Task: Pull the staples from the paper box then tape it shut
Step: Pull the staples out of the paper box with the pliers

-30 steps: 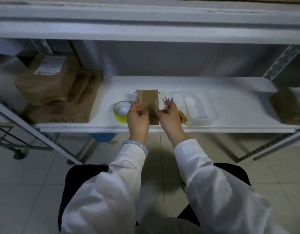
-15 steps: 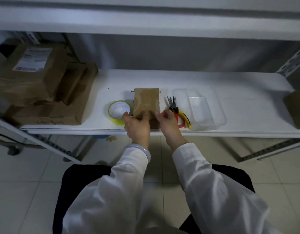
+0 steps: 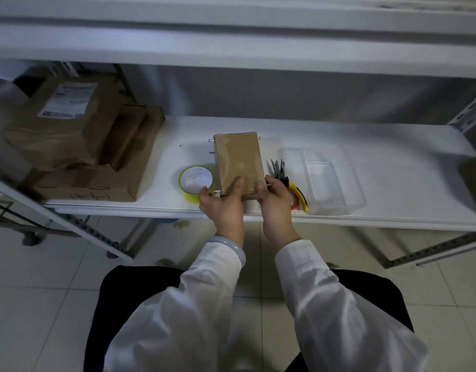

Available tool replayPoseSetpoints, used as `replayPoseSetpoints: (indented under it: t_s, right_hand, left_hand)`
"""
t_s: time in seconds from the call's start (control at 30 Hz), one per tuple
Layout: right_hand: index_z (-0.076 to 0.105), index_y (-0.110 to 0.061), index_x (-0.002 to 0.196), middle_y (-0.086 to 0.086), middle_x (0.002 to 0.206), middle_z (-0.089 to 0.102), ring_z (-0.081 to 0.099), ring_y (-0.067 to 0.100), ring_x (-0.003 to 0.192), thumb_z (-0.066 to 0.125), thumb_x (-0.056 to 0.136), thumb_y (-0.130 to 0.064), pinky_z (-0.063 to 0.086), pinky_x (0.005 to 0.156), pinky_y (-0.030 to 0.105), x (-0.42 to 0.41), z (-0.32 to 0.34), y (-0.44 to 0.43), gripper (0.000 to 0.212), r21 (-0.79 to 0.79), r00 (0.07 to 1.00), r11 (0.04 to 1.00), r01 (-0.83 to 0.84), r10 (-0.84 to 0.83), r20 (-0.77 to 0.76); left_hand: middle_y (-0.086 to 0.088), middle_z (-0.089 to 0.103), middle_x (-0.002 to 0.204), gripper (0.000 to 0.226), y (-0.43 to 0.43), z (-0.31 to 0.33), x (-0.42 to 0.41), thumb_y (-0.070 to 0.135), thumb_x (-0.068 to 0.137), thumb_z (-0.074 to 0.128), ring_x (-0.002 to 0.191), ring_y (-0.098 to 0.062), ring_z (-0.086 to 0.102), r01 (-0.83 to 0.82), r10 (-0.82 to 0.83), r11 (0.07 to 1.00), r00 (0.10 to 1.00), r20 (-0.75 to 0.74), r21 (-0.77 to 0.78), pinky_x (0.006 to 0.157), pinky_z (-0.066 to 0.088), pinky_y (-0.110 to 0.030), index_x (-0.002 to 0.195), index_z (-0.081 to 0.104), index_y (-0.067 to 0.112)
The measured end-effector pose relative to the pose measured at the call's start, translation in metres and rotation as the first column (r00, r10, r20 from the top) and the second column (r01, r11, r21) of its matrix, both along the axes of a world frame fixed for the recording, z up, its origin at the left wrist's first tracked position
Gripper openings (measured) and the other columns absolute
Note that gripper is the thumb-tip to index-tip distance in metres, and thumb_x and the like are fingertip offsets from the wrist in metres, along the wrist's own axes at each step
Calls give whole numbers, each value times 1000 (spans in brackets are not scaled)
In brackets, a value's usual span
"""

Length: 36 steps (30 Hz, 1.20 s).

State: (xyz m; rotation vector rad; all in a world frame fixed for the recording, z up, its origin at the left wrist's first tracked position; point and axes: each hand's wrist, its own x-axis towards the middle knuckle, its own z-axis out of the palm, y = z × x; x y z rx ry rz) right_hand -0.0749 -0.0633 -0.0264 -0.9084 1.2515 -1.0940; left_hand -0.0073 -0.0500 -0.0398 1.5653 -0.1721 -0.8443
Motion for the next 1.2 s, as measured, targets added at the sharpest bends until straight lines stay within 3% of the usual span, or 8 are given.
replayPoseSetpoints:
  t_s: [0.2,0.3,0.43,0.63,0.73,0.8,0.93,1.2]
  right_hand:
    - [58,-17,91,1,89,62,58,20,92,50,93,-2,46,91,38,-3,8,8,17,-20,993,998,67,-65,101]
    - [57,-11,105,5,98,63,58,18,94,52,94,-7,47,92,37,-3,13,14,13,-22,988,996,90,-86,131]
    - [60,-15,94,2,90,65,61,10,82,56,91,-4,49,78,21,-7,24,21,13,-87,992,996,22,-11,124]
    - [58,-10,112,1,89,59,58,16,81,55,93,-14,43,68,17,-32,27,4,20,-81,992,997,-7,-3,-124]
    - [58,-11,117,6,108,60,55,28,106,48,93,-21,42,83,30,-47,9,-12,28,-100,669,990,-95,-11,-743]
    - [53,-8,120,13,118,56,50,34,112,45,92,-27,40,93,38,-45,-4,-16,34,-29,423,981,-190,55,-904]
    - [44,-2,126,18,129,48,44,35,120,45,90,-46,37,99,41,-34,-24,-22,56,34,177,968,-247,79,-981]
    - [30,1,135,24,137,43,39,37,126,29,95,-47,32,101,41,-22,-33,-32,63,186,-59,960,-210,177,-982]
  left_hand:
    - [-3,49,125,83,6,17,-8,36,63,83,111,-19,52,-109,107,994,932,-347,15,96,45,-32,124,34,11]
    - [0,61,115,58,12,24,-12,39,72,75,102,-17,56,30,-118,984,853,-508,-178,83,46,-25,120,54,15]
    - [-8,58,130,44,14,26,-10,32,78,67,124,-23,51,159,-356,905,790,-499,-394,110,33,-35,119,60,19]
    - [8,69,86,10,14,22,-5,24,87,57,85,-9,59,117,-331,912,777,-536,-393,80,38,-25,92,65,27]
    - [10,69,82,10,15,19,-6,23,87,57,86,-10,59,88,-307,920,767,-563,-382,82,37,-27,89,65,29]
    - [12,71,77,10,13,18,-6,25,88,57,86,-10,60,87,-308,921,759,-574,-380,84,37,-29,87,65,29]
    - [12,71,74,9,10,18,-7,29,88,55,89,-10,59,82,-305,923,751,-585,-377,88,35,-32,87,65,29]
    - [11,71,77,12,6,16,-8,34,88,53,87,-8,60,62,-284,929,752,-595,-364,85,38,-29,93,63,28]
